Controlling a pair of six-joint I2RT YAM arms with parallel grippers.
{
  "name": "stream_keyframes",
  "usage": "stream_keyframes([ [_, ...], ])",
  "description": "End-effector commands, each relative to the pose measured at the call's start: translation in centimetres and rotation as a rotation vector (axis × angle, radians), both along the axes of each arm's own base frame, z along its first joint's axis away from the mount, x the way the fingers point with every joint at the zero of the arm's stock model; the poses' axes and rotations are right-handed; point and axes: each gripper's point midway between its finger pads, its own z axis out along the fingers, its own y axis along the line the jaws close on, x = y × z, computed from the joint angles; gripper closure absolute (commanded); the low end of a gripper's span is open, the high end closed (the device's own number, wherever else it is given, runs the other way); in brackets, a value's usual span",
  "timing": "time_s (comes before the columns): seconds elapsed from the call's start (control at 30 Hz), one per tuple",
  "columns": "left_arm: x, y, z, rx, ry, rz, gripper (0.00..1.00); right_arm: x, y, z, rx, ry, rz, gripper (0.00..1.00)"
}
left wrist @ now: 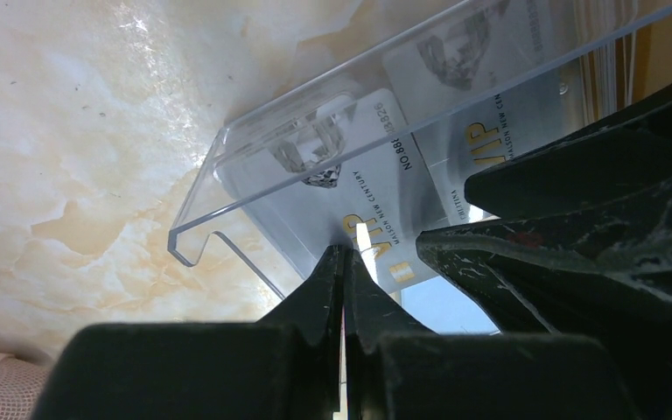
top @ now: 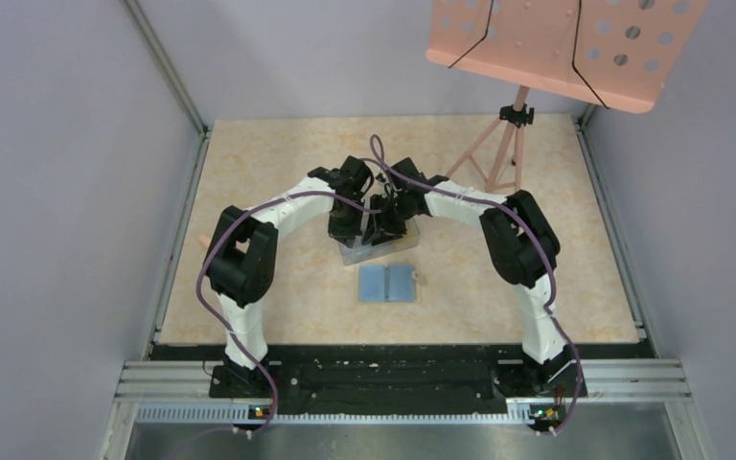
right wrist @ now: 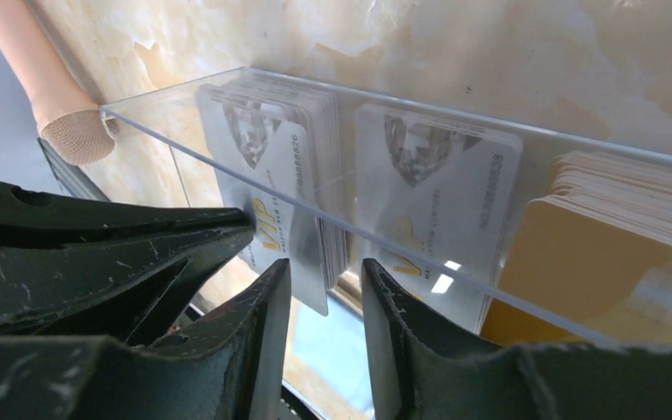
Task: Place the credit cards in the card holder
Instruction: Pick up the card holder from the storage box.
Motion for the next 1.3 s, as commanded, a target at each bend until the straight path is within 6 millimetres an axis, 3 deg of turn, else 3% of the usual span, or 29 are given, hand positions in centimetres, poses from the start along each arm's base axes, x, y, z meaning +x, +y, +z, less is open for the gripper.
stream_keyframes([
  [0.0, -0.6, -0.8, -1.7, -0.016, 0.035, -0.008, 1.00, 0.0, -0.4, -0.8, 0.019, 0.035, -0.021, 0.67],
  [0.3, -1.2, -1.2, -2.1, -0.032, 0.051, -0.007, 1.00, -0.1, 0.3, 0.1, 0.090, 0.041, -0.013, 1.00],
  [0.5, -1.3, -1.0, -2.4, -0.024, 0.059, -0.006, 1.00, 0.1, 0.4, 1.1, 0.099, 0.018, -0.010, 1.00],
  [0.67, -0.9, -1.2, -1.5, -0.035, 0.036, -0.006, 1.00, 0.4, 0.3, 1.6, 0.093, -0.001, -0.013, 1.00],
  [0.97, 0.2, -3.4, 3.4, -0.177, -0.045, -0.009, 0.73, 0.7, -0.1, 3.5, 0.108, -0.039, -0.017, 1.00],
  [1.27, 1.3, -2.5, 7.0, -0.340, -0.101, 0.090, 0.71, 0.5, 0.0, 6.1, 0.158, -0.076, 0.003, 1.00],
])
